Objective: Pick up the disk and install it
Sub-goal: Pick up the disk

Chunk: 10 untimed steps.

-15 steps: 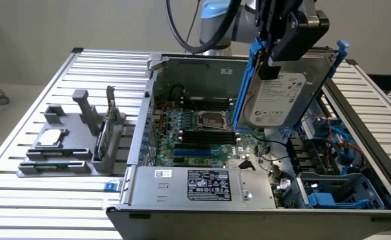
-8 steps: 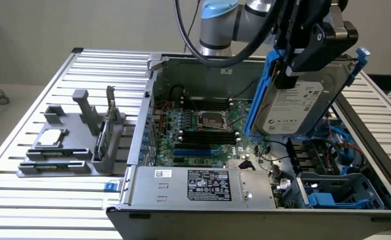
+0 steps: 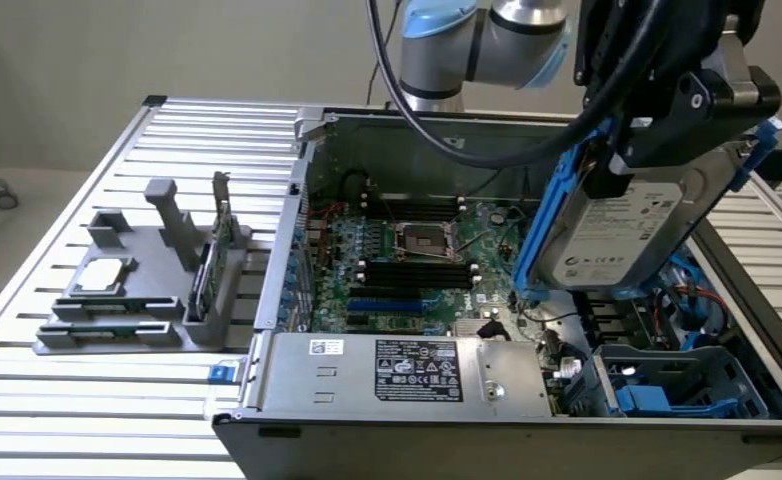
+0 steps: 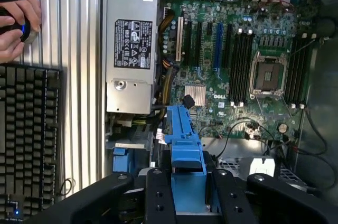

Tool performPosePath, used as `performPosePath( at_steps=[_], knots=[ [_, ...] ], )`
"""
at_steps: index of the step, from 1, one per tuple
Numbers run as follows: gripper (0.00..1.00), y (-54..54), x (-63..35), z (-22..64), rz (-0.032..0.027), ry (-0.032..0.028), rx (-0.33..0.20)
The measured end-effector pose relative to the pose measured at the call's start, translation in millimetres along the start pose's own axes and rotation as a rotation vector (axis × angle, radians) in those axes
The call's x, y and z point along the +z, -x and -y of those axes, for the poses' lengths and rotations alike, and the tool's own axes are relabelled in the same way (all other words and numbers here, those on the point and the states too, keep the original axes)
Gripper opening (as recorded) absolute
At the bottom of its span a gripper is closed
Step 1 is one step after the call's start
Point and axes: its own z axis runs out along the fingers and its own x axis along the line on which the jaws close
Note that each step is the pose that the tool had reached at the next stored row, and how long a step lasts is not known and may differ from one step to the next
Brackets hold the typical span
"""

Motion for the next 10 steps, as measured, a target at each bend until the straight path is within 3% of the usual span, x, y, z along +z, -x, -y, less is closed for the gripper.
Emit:
performPosePath(
  at_steps=[10],
  knots=[
    [0.33, -16.8, 2.0, 12.9, -0.0033, -0.0004, 0.0]
  ],
)
